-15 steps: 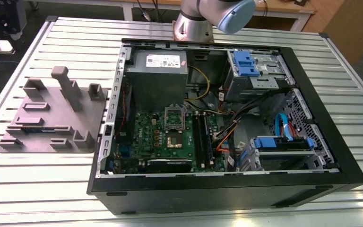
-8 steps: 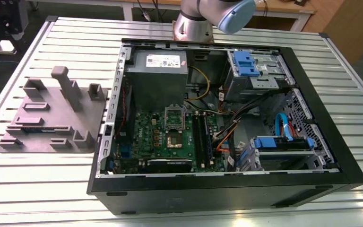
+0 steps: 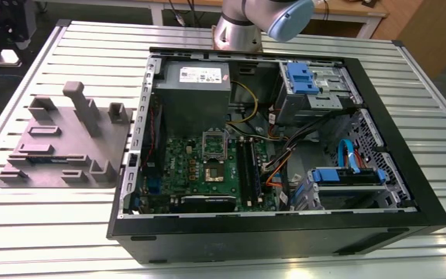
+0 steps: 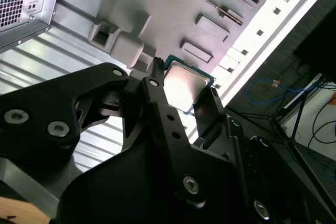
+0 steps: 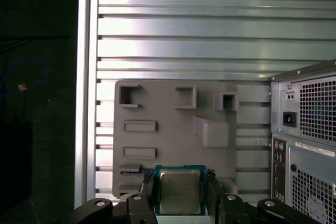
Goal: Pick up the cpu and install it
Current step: 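Pick up the cpu and move it towards the insertion slot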
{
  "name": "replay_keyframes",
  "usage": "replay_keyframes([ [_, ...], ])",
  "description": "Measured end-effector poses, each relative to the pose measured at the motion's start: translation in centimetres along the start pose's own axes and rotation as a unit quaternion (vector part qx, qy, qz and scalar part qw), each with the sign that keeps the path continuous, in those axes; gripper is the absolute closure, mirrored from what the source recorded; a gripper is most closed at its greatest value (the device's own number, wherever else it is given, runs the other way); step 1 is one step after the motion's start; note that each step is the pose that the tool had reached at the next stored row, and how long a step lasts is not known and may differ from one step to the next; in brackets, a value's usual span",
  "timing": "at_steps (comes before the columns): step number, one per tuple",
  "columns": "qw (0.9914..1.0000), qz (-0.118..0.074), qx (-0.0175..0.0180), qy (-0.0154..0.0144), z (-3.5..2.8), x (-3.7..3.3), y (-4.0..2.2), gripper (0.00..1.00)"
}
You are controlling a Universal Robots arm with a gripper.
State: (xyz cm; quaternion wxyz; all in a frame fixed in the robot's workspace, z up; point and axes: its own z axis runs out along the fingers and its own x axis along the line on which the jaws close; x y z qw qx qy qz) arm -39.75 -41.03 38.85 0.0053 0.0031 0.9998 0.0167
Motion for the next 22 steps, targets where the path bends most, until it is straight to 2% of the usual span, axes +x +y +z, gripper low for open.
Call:
replay_keyframes([
  [22, 1.0, 0.0, 0.0, 0.0, 0.01, -0.59, 0.0, 0.53],
])
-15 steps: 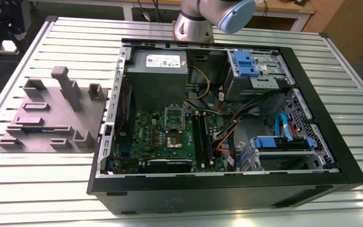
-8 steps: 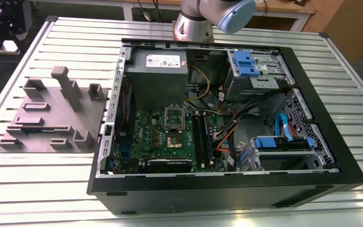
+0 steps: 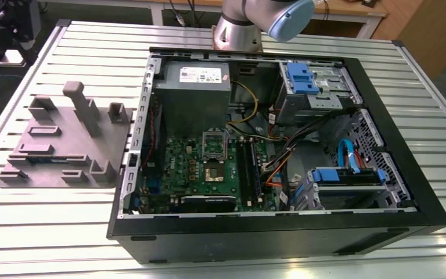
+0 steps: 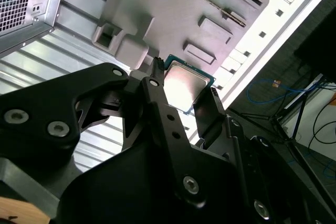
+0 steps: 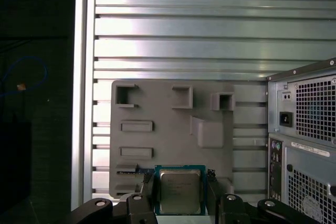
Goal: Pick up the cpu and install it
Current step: 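Pick up the cpu and move it towards the insertion slot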
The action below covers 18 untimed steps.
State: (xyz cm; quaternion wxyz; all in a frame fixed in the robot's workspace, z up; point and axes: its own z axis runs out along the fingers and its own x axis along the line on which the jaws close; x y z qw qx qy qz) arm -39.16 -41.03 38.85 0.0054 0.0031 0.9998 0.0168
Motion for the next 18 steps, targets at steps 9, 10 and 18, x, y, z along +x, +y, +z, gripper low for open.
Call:
replay_keyframes([
  [9, 1.0, 0.0, 0.0, 0.0, 0.0, -0.2, 0.0, 0.53],
  [10, 1.0, 0.0, 0.0, 0.0001, 0.0, -0.25, 0.0, 0.53],
  [18, 1.0, 0.0, 0.0, 0.0, 0.01, -0.66, 0.01, 0.53],
])
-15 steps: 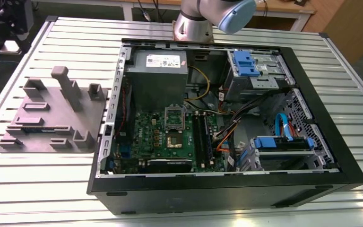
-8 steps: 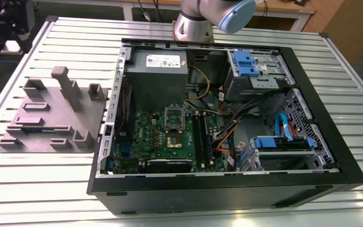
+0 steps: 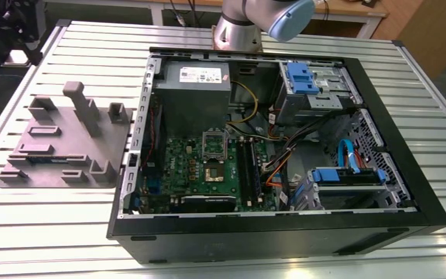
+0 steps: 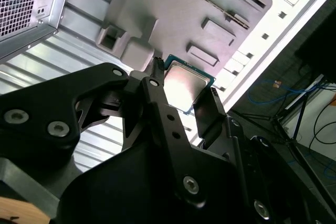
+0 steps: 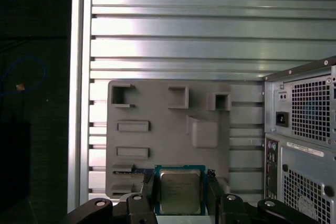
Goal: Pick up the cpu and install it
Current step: 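Pick up the cpu and move it towards the insertion slot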
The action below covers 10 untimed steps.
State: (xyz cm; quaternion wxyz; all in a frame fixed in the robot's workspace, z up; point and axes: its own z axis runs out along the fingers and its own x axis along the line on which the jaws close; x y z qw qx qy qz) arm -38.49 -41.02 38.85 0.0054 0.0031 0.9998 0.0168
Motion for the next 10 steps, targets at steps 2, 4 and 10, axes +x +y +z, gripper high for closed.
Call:
replay_keyframes([
  [2, 1.0, 0.0, 0.0, 0.0, 0.0, -0.05, 0.0, 0.53],
  [4, 1.0, 0.0, 0.0, 0.0, 0.0, -0.09, 0.0, 0.53],
  [10, 1.0, 0.0, 0.0, 0.0, 0.0, -0.26, 0.0, 0.53],
])
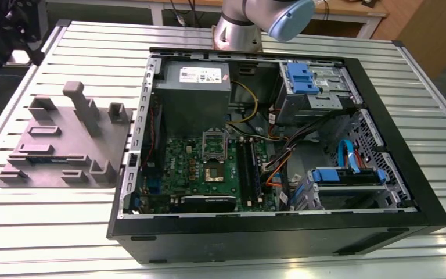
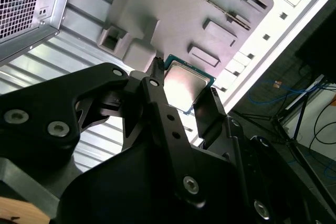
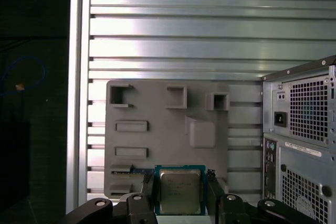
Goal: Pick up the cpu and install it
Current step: 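Pick up the cpu and move it towards the insertion slot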
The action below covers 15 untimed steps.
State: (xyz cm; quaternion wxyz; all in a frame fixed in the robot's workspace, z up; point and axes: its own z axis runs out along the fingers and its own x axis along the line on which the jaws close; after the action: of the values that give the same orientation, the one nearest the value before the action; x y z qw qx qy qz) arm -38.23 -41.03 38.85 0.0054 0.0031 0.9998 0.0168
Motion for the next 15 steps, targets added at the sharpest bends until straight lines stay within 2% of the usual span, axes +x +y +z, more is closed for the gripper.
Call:
replay_keyframes([
  [15, 1.0, 0.0, 0.0, 0.0, 0.0, -0.46, 0.0, 0.53],
])
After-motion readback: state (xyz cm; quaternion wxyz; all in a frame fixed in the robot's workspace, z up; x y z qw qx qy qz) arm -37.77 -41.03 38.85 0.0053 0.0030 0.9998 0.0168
